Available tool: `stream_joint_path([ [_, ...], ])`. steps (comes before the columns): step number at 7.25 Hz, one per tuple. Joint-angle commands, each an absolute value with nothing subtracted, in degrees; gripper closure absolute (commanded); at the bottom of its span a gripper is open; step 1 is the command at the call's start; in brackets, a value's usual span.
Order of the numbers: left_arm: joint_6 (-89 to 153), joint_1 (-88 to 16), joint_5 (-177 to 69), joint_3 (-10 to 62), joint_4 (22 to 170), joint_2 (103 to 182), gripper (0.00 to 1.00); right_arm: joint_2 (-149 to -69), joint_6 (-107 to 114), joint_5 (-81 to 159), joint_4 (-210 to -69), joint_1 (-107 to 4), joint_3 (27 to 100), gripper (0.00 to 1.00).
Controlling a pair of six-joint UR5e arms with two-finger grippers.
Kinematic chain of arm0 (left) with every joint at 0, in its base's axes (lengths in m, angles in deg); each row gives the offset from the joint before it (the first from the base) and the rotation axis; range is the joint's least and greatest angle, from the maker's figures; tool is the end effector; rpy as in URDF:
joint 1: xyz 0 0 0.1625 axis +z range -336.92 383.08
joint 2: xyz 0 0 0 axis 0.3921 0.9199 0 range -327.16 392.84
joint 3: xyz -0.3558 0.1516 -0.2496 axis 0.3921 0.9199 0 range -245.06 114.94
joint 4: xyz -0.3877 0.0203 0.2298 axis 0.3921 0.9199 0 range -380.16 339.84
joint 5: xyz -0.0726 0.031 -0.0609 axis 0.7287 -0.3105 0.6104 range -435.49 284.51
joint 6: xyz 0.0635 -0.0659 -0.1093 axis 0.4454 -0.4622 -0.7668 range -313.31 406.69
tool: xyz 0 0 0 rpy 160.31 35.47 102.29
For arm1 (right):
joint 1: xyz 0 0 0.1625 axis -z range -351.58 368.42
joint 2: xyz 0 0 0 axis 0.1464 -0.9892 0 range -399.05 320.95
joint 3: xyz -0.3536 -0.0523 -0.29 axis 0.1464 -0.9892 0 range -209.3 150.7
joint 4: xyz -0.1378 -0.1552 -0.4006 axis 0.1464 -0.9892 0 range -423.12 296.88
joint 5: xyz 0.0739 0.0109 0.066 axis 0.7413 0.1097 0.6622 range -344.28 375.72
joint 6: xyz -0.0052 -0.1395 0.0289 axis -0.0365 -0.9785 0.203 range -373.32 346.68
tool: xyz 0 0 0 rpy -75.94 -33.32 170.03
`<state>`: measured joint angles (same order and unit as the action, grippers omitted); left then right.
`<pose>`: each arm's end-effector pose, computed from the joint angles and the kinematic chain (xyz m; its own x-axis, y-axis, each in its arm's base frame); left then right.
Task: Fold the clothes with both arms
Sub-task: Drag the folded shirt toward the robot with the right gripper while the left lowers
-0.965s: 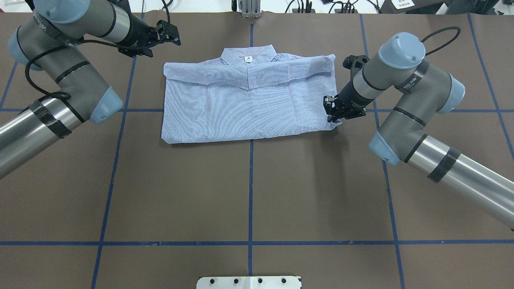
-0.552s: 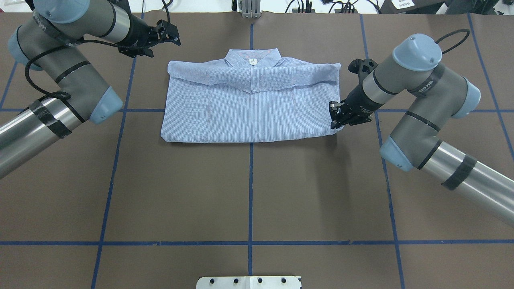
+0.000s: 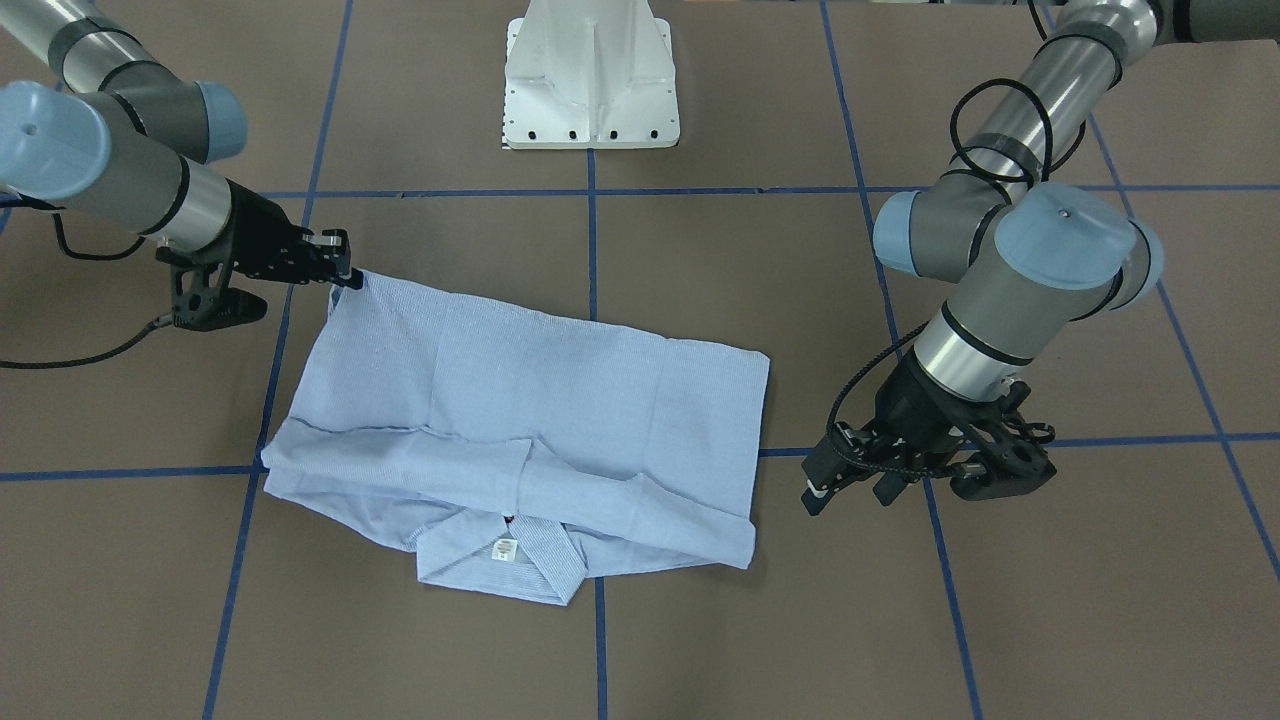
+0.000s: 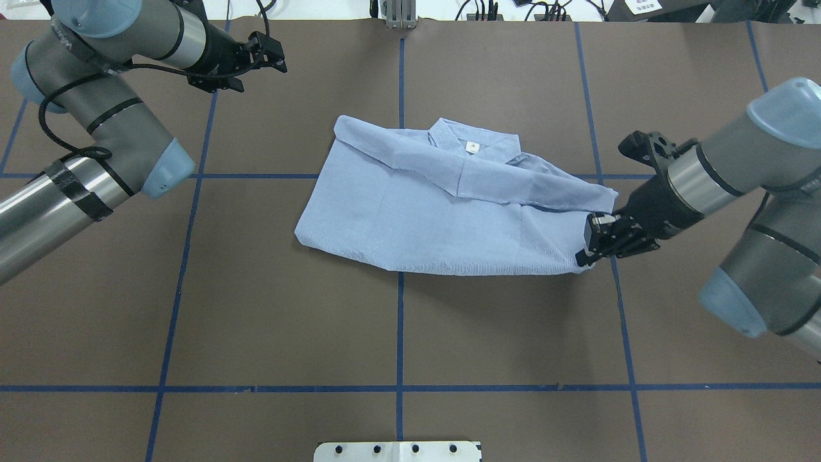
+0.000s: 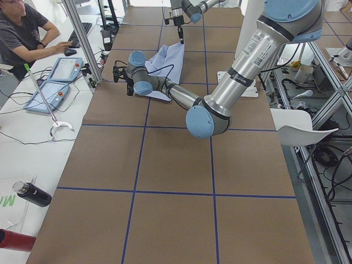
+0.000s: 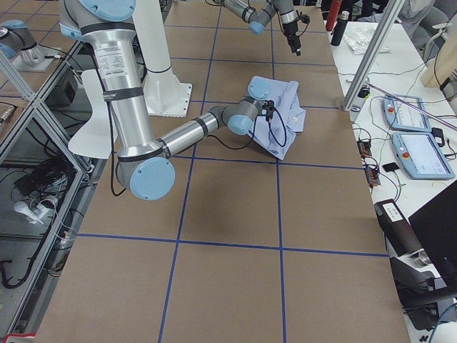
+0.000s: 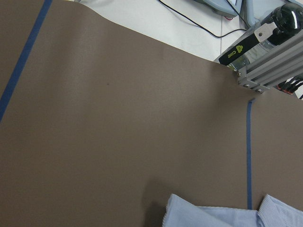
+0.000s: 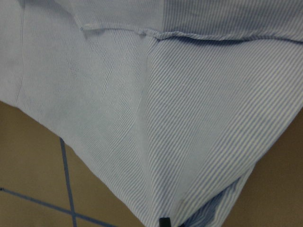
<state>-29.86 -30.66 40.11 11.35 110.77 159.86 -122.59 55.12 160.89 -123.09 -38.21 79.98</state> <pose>0.4340 -0.7131 0.3244 0.3644 -0.1422 -0.9203 0.4236 0.9054 0.0278 -0.3751 -0.4208 0.3961 0.3406 0.0550 0.9386 0.1893 0.9738 -0.1257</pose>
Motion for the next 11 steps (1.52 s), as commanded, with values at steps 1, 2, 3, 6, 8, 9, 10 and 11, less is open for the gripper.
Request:
stream_joint_path([
  [1,-29.95,-30.44,40.17,11.41,111.23,159.58,0.04,-133.13,55.84,162.14,-122.88,-29.86,89.49,1.00],
  [2,-29.95,-30.44,40.17,11.41,111.32,159.49,0.04,-135.18,56.02,162.23,-122.97,-25.20,91.18,1.00],
  [3,-29.95,-30.27,40.08,11.50,111.41,159.31,0.04,-136.51,59.07,162.14,-122.88,-19.67,92.85,1.00],
  [6,-29.87,-30.09,40.17,14.03,111.41,157.48,0.02,-135.47,68.85,159.60,-122.88,-11.62,93.93,0.01],
  [8,-29.95,-25.90,40.26,19.20,111.32,154.68,0.02,-132.50,68.68,157.67,-122.88,-17.72,92.62,0.00],
  [9,-30.47,-21.96,40.26,24.37,110.89,151.70,0.01,-128.30,68.50,157.14,-122.88,-22.90,89.82,0.00],
  [10,-36.05,-18.09,40.87,28.33,110.71,150.27,0.01,-125.04,68.42,154.35,-122.88,-26.61,88.32,0.00],
  [11,-41.85,-13.70,40.70,30.98,110.62,150.17,0.01,-123.53,68.07,150.23,-122.88,-29.26,88.21,0.00],
])
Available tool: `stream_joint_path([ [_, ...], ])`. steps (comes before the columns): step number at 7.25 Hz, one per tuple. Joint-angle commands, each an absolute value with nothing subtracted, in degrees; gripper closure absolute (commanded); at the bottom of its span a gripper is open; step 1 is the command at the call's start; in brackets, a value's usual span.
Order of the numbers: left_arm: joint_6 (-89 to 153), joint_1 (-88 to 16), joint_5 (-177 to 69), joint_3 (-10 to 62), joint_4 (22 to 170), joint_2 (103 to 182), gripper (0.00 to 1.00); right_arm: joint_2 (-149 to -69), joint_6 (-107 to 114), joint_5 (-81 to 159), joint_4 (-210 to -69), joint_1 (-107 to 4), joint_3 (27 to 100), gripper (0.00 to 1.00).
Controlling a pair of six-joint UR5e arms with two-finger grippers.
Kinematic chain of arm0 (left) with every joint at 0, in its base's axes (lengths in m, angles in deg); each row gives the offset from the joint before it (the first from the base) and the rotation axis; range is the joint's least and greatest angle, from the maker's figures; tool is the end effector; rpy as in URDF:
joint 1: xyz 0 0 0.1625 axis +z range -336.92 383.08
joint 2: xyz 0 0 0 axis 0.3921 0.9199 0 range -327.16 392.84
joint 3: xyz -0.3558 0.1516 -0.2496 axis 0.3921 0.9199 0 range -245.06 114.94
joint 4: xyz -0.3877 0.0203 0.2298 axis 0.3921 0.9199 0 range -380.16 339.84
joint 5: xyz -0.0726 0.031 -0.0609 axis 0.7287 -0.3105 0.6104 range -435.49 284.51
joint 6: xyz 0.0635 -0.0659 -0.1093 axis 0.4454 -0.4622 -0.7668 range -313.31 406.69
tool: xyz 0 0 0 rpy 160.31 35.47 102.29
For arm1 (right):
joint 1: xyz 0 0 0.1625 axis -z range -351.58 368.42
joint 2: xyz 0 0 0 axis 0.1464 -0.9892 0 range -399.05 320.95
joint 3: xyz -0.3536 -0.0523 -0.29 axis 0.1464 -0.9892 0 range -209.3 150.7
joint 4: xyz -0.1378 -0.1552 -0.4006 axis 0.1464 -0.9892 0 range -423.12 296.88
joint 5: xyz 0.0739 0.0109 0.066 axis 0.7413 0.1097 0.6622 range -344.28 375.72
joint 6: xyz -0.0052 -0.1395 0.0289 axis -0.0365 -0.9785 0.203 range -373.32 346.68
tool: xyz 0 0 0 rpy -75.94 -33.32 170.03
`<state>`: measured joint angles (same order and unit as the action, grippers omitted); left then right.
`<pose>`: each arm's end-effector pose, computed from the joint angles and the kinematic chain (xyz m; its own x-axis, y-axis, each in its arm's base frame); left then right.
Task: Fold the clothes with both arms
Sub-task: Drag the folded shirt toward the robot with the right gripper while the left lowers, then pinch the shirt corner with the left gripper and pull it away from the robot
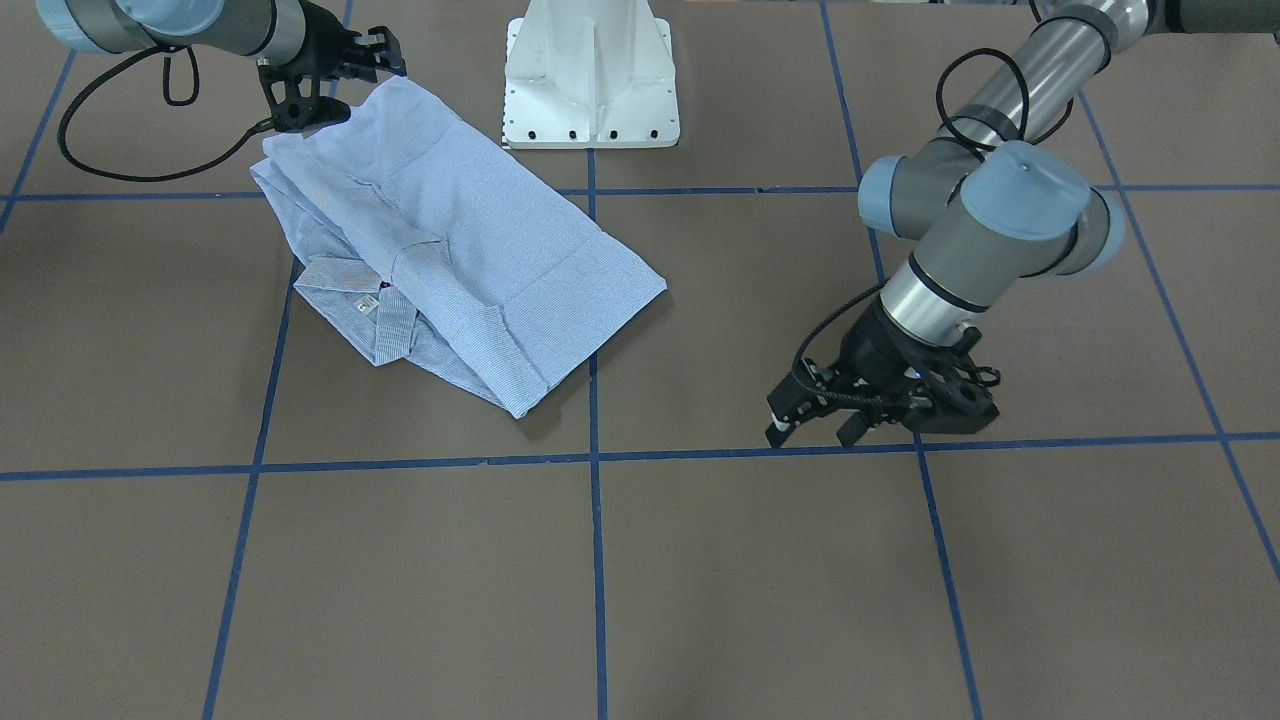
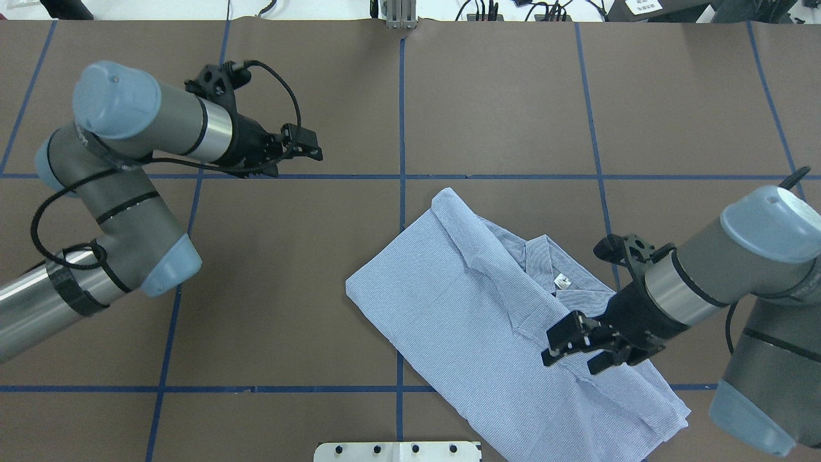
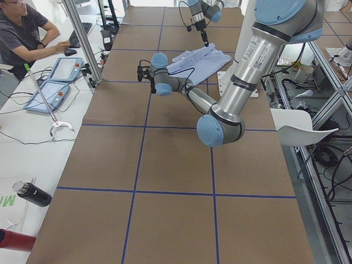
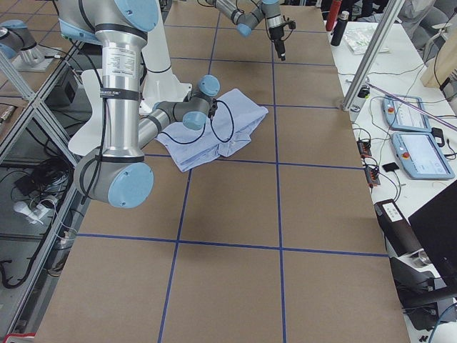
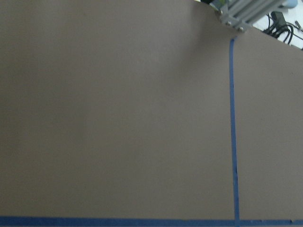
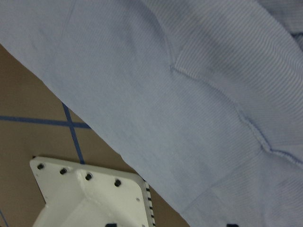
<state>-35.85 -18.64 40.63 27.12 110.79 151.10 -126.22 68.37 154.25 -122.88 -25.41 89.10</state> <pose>0.5073 -0.5470 0.2959 0.2732 -0.0875 -0.9580 0.2527 0.9674 -0.0163 -0.4187 -0.3125 0.3563 0.3669 0.1307 0.9210 0.2337 0.9454 -0.2273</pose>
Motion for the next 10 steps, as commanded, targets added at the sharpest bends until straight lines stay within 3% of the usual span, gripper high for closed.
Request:
stream_joint_path([
  [1,-48.08,-8.78,39.13,31.10,110.62,150.35,0.02,-122.64,67.89,146.88,-122.88,-31.02,88.21,0.00],
  [3,-51.31,-1.99,32.90,29.96,110.45,150.70,0.07,-120.97,67.89,144.92,-122.88,-32.18,88.12,0.00],
  [8,-51.40,-1.53,29.98,25.74,107.37,152.28,0.19,-120.88,67.89,144.21,-122.88,-32.10,88.04,0.00],
  [9,-51.40,-1.53,29.98,25.39,107.37,152.54,0.30,-120.79,67.89,144.21,-122.88,-32.10,87.95,0.00],
  [10,-51.48,-1.53,29.98,25.38,107.37,152.63,0.48,-120.79,67.89,144.12,-122.88,-32.10,87.95,0.00],
])
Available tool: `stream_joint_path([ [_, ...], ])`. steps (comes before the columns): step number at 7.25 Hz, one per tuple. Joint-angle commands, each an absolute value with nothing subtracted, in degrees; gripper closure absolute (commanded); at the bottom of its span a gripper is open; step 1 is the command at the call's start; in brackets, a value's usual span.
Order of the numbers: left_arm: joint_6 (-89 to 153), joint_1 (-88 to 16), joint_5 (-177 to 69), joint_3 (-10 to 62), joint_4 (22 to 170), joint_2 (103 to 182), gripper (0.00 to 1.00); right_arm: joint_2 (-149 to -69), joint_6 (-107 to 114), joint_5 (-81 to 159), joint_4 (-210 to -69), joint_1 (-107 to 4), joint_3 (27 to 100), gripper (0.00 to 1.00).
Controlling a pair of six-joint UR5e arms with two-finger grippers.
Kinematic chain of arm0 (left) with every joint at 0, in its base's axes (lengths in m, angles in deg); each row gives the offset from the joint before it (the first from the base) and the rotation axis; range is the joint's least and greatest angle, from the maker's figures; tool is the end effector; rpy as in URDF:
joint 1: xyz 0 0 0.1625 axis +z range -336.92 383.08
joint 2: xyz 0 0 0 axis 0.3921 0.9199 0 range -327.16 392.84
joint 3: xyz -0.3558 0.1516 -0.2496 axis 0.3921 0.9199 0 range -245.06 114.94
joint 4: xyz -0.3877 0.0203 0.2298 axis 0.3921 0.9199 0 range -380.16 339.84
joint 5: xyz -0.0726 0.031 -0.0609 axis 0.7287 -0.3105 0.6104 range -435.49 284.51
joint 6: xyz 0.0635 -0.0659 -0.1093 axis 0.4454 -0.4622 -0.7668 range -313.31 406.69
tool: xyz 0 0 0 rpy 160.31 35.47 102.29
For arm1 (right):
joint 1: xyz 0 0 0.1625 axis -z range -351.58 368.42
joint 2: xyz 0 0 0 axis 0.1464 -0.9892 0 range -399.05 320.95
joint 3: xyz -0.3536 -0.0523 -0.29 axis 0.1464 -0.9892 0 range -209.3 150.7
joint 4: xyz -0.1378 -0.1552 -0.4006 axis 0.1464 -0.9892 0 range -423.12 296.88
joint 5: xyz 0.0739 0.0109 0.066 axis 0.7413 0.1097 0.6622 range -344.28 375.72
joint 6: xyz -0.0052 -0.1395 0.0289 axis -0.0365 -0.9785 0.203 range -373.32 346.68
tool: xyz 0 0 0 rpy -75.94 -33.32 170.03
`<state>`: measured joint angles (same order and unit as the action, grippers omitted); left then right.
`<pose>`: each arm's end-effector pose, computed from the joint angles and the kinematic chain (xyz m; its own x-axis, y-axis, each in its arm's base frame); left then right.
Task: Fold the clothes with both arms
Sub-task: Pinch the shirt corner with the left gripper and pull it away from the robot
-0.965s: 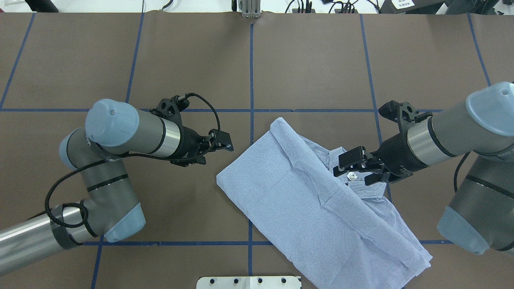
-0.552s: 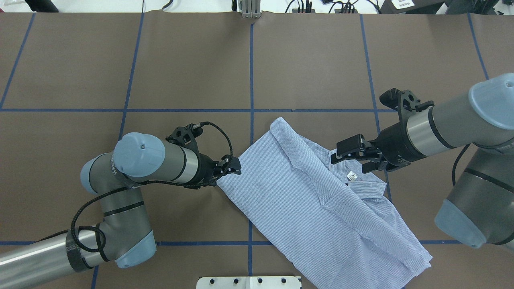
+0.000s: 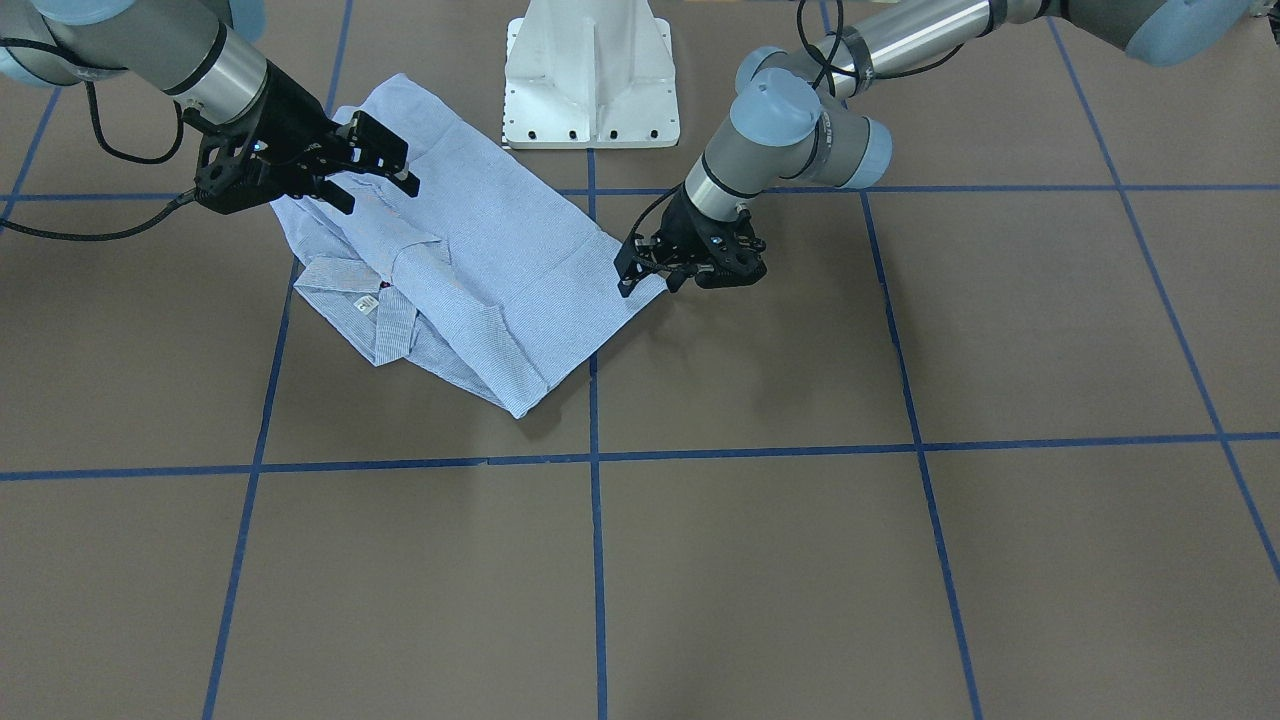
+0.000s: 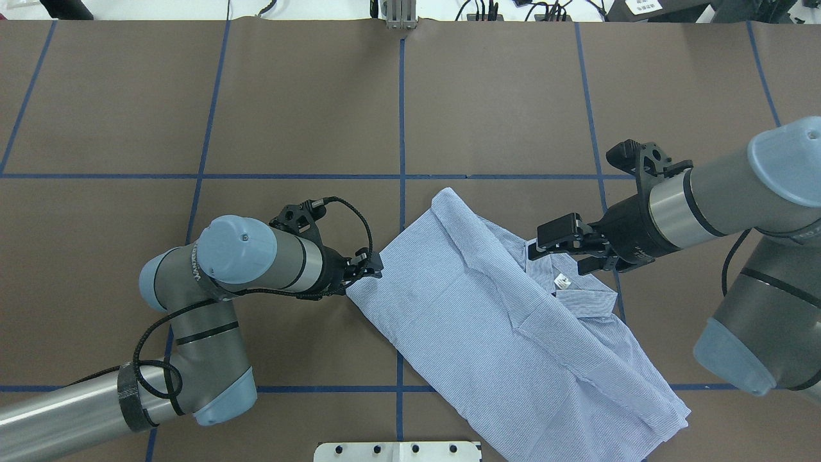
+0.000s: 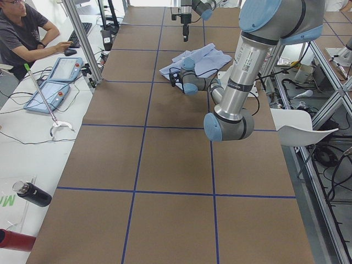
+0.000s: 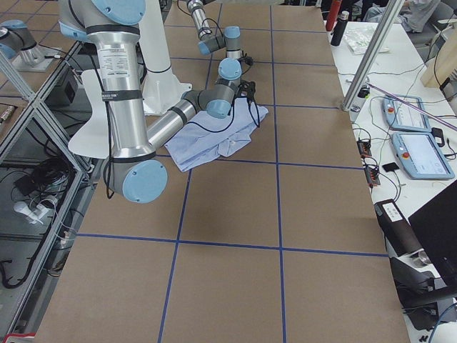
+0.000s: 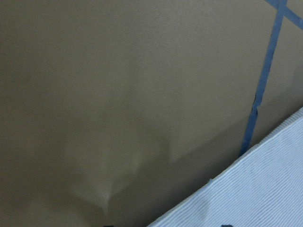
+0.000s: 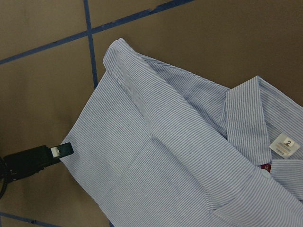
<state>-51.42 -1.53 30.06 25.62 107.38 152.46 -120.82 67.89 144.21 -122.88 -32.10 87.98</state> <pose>0.6554 -0.4049 0.3047 0.3146 -0.2937 -0.9026 0.2221 0.9473 -0.2308 -0.3963 -0.3974 0.3227 0.3204 0.1166 0.9401 -0.0285 0.9931 -0.1134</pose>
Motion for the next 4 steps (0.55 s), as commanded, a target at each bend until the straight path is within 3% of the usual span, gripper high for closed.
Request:
stream_joint_path([
  [1,-51.49,-1.53,30.06,25.47,107.37,152.63,0.92,-120.87,67.89,143.86,-122.88,-32.10,87.95,0.00],
  [2,-51.40,-1.61,30.50,26.08,107.19,152.55,1.00,-120.88,67.89,143.86,-122.88,-32.18,87.95,0.00],
  [4,-51.40,-1.70,31.20,28.79,103.62,152.63,1.00,-120.88,67.89,143.95,-122.80,-32.27,88.04,0.00],
])
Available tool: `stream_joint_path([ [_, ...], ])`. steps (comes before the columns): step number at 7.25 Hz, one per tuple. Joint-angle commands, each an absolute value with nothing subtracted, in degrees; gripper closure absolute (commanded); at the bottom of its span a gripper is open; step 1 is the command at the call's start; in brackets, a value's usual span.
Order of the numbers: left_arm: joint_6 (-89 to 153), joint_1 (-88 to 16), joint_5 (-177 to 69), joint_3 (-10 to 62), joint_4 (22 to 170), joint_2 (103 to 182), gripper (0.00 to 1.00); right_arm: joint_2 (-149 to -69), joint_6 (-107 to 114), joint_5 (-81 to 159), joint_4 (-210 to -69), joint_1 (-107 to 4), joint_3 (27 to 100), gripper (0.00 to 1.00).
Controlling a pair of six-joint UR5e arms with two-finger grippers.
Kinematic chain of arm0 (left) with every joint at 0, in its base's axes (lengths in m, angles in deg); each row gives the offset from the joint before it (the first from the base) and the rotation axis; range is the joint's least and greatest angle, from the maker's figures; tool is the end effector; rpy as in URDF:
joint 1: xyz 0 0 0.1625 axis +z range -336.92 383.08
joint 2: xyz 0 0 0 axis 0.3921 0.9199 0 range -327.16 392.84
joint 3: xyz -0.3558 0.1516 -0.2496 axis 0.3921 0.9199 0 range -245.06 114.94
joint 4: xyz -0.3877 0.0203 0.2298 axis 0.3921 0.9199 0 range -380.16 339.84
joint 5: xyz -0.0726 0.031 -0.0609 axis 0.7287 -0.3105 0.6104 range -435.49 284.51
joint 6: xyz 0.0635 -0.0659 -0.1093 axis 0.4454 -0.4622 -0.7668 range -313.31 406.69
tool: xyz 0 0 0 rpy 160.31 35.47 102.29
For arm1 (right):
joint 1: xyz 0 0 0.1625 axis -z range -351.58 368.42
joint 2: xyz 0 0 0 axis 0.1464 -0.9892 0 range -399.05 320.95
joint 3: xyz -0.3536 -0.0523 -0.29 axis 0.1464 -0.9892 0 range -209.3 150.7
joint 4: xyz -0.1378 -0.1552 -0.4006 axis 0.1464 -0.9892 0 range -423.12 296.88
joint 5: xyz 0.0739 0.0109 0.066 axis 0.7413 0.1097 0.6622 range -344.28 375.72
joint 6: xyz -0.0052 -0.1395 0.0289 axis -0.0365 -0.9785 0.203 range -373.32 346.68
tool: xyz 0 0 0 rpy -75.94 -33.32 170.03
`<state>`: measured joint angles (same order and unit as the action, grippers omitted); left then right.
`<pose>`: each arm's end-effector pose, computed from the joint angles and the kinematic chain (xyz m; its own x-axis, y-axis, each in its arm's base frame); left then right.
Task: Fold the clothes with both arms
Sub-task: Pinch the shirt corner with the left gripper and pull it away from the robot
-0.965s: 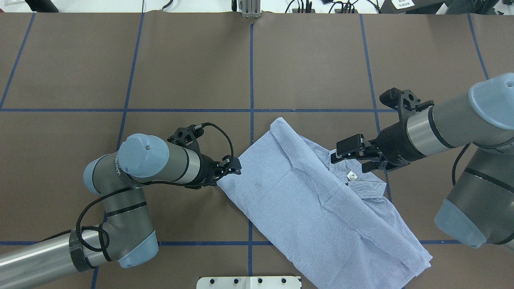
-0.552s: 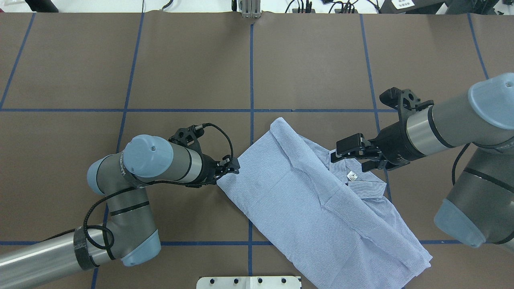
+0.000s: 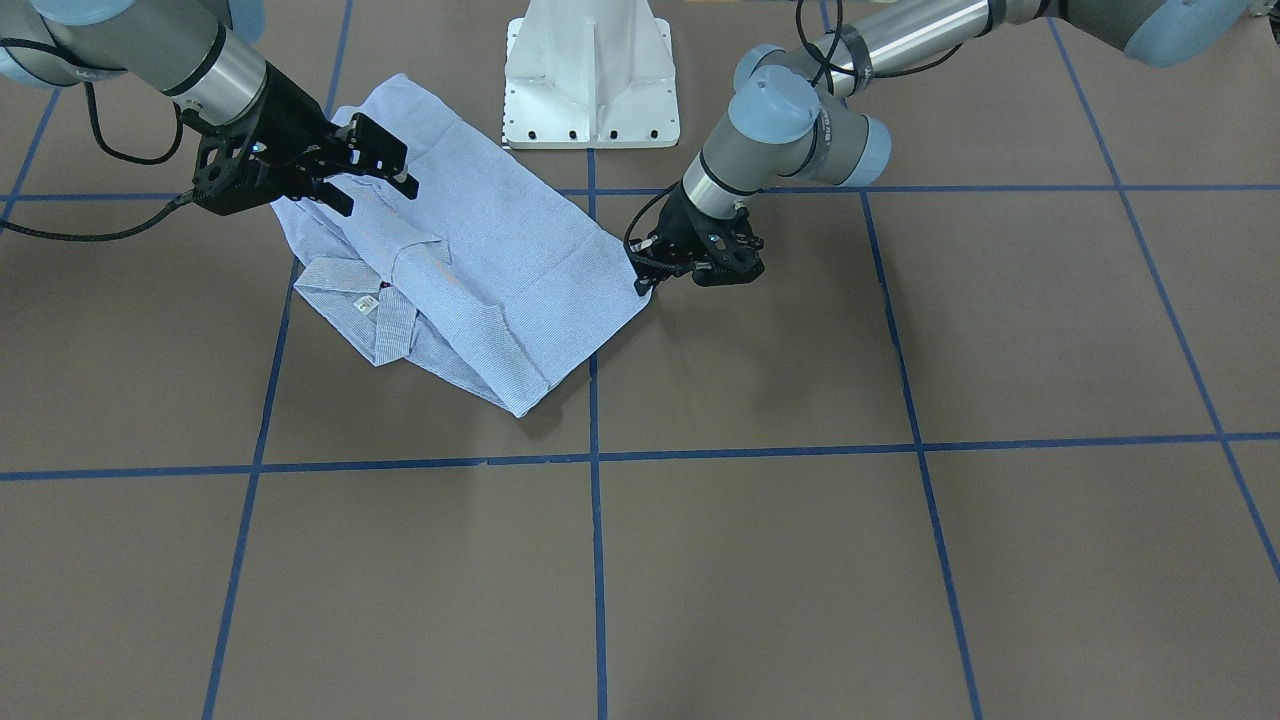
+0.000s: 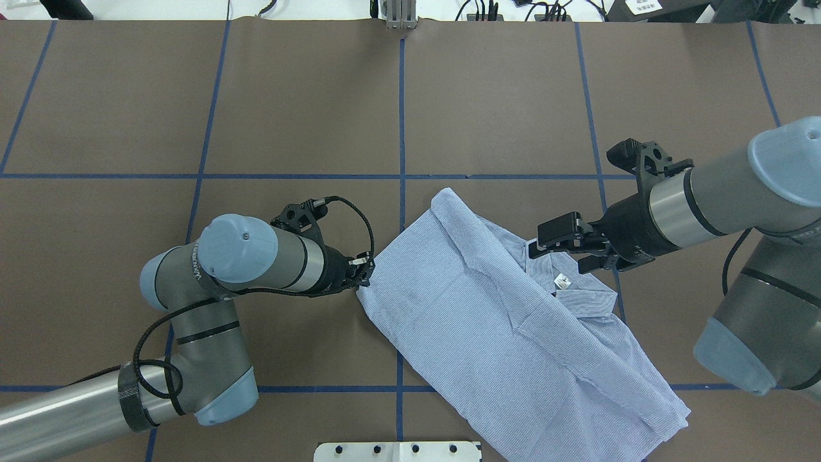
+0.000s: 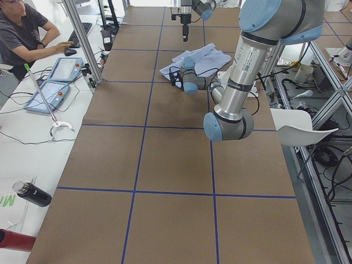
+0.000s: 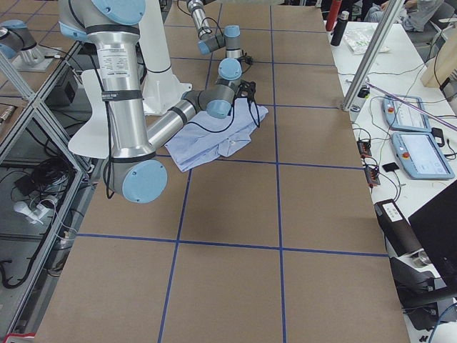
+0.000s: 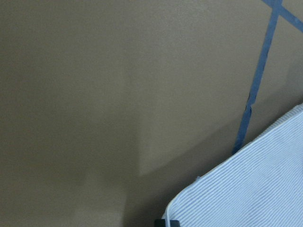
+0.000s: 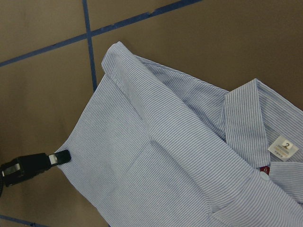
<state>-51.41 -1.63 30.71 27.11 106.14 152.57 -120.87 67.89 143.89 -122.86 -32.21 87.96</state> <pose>0.6498 -0.4021 0.2927 0.3105 -0.2919 -0.9047 0.2120 0.9490 -0.2335 -0.3954 -0.3989 0.3235 0.3216 0.1177 0.9395 -0.0357 0.9930 -0.1122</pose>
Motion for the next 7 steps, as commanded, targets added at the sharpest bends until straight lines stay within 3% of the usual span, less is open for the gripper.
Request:
stream_joint_path([
  [1,-51.14,-3.36,31.21,29.16,101.76,153.07,1.00,-120.88,67.89,143.95,-122.88,-32.53,88.04,0.00],
  [3,-46.25,-10.64,31.12,23.59,101.83,157.00,1.00,-120.79,67.89,143.08,-122.80,-33.15,87.95,0.00],
  [5,-40.97,-16.10,30.33,7.79,102.70,167.36,1.00,-120.79,67.89,140.71,-122.71,-33.06,87.95,0.00],
  [7,-37.00,-18.13,22.89,-1.47,111.35,170.90,1.00,-118.25,67.89,137.55,-122.79,-32.89,87.43,0.00],
])
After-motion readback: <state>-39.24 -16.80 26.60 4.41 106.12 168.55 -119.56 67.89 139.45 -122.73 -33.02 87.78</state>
